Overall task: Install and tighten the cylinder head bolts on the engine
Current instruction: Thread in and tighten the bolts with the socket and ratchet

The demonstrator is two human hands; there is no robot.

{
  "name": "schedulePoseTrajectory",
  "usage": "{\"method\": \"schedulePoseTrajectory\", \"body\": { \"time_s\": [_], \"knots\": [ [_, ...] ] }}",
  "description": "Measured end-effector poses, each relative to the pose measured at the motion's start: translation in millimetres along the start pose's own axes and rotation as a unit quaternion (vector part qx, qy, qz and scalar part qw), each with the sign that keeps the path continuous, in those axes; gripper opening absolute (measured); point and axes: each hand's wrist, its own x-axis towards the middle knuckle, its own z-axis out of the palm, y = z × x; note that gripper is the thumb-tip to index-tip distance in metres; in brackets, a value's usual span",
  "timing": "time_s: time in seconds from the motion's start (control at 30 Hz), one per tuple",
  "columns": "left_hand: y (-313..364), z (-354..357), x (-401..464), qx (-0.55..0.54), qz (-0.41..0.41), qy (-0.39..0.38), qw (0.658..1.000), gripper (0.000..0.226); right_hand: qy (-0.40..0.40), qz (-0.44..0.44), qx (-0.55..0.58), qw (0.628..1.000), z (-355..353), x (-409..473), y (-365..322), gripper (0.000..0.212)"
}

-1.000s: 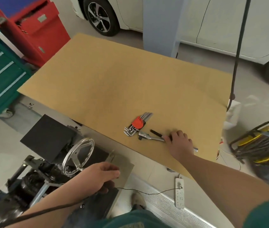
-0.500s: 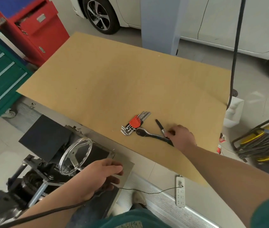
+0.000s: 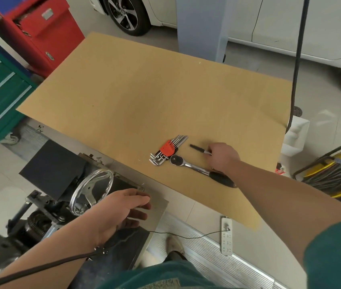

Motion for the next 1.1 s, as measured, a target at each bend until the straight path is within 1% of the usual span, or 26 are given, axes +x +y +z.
{"method": "schedulePoseTrajectory", "body": {
  "time_s": [0.07, 0.13, 0.2, 0.3, 0.4, 0.43, 0.53, 0.63, 0.7, 0.77, 0.83, 0.9, 1.0, 1.03, 1.07, 1.1],
  "knots": [
    [2, -3, 2, -0.010, -0.004, 0.001, 1.000, 0.017, 0.039, 0.021, 0.072, 0.996, -12, -2, 11, 0.022],
    [3, -6, 5, -0.024, -0.007, 0.003, 1.000, 0.018, 0.048, 0.017, 0.087, 0.995, -21, -10, 27, 0.014],
    [5, -8, 9, -0.038, -0.007, 0.005, 0.999, 0.020, 0.007, 0.013, 0.052, 0.999, -24, -22, 45, 0.005],
    [6, -11, 14, -0.056, -0.013, 0.006, 0.998, 0.023, -0.050, 0.032, -0.009, 0.998, -21, -40, 67, 0.010],
    [6, -15, 17, -0.051, -0.016, 0.006, 0.999, 0.024, -0.076, 0.023, -0.043, 0.996, -14, -49, 82, 0.029],
    [6, -16, 17, -0.048, -0.016, 0.007, 0.999, 0.024, -0.084, 0.020, -0.050, 0.995, -12, -50, 84, 0.031],
    [5, -21, 17, -0.039, -0.013, 0.005, 0.999, 0.024, -0.067, 0.011, -0.075, 0.995, -7, -52, 82, 0.023],
    [3, -26, 16, -0.035, -0.016, 0.008, 0.999, 0.024, -0.052, 0.005, -0.145, 0.988, -9, -51, 68, 0.019],
    [1, -30, 12, -0.038, -0.014, 0.008, 0.999, 0.024, -0.058, 0.016, -0.197, 0.979, -8, -51, 57, 0.019],
    [0, -36, 8, -0.045, -0.011, 0.012, 0.999, 0.024, -0.056, 0.042, -0.222, 0.973, -12, -53, 49, 0.016],
    [-2, -44, 1, -0.052, -0.002, 0.019, 0.998, 0.022, -0.037, 0.080, -0.183, 0.979, -22, -58, 37, 0.014],
    [-3, -56, -9, -0.056, 0.011, 0.028, 0.998, 0.021, -0.012, 0.101, -0.090, 0.991, -34, -67, 14, 0.016],
    [-4, -74, -31, -0.037, 0.063, 0.038, 0.997, 0.019, 0.002, 0.060, 0.071, 0.996, -47, -88, -58, 0.025],
    [-6, -80, -40, -0.007, 0.097, 0.046, 0.994, 0.021, -0.008, 0.036, 0.131, 0.991, -48, -98, -91, 0.027],
    [-11, -89, -49, 0.045, 0.144, 0.066, 0.986, 0.024, -0.025, 0.012, 0.184, 0.983, -47, -111, -129, 0.027],
    [-19, -100, -58, 0.123, 0.202, 0.099, 0.967, 0.031, -0.053, -0.009, 0.231, 0.972, -45, -125, -167, 0.027]
  ]
}}
